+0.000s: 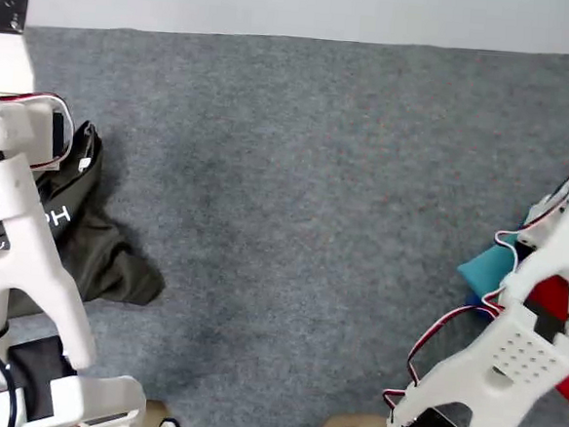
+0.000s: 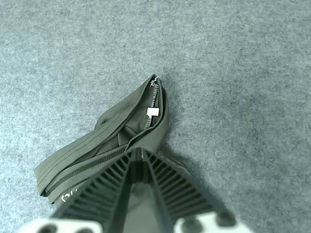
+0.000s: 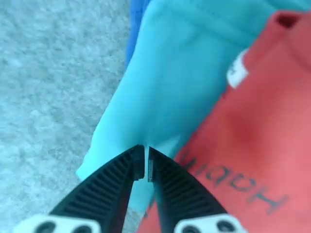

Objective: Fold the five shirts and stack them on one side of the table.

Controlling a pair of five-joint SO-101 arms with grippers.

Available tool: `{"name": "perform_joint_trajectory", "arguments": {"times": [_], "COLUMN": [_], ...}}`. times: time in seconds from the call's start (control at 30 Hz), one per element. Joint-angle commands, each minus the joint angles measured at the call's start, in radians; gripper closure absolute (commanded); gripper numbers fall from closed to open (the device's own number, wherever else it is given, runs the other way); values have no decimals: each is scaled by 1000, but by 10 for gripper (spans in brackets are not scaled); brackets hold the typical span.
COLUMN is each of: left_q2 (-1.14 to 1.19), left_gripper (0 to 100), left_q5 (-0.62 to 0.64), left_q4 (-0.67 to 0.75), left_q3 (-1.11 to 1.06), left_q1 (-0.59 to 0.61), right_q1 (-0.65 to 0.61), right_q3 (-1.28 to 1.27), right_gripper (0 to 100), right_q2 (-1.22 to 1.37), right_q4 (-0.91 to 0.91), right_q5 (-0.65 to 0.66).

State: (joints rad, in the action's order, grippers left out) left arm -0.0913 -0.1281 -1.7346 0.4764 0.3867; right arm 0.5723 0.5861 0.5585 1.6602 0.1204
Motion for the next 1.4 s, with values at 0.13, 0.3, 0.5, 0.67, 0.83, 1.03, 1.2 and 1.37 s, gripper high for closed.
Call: {"name": "perform_joint_trajectory", "arguments": {"times": [0.13, 0.3, 0.5, 0.67, 0.83, 1.03, 1.2, 1.37], "left_q2": [-38, -38, -38, -38, -38, -38, -38, -38], "left_gripper": [994, 994, 994, 994, 994, 994, 994, 994], "left_q5": [-5, -5, -5, -5, -5, -5, -3, -3], "left_q4": [-20, -20, -20, -20, -20, -20, -20, -20], "left_q3": [4, 4, 4, 4, 4, 4, 2, 2], "left_q1": [3, 3, 2, 2, 2, 2, 2, 2], "right_q1": [61, 140, 156, 116, 81, 74, 137, 151], "right_q3": [203, 203, 204, 236, 399, 494, 339, 61], "right_gripper": [989, 989, 989, 989, 989, 989, 989, 989], "right_q2": [-156, -99, 97, 197, 116, 27, -50, -127], "right_q4": [44, -131, -282, -326, -128, 140, 136, 136], "right_q5": [0, 44, 64, 64, 63, 64, 71, 72]}}
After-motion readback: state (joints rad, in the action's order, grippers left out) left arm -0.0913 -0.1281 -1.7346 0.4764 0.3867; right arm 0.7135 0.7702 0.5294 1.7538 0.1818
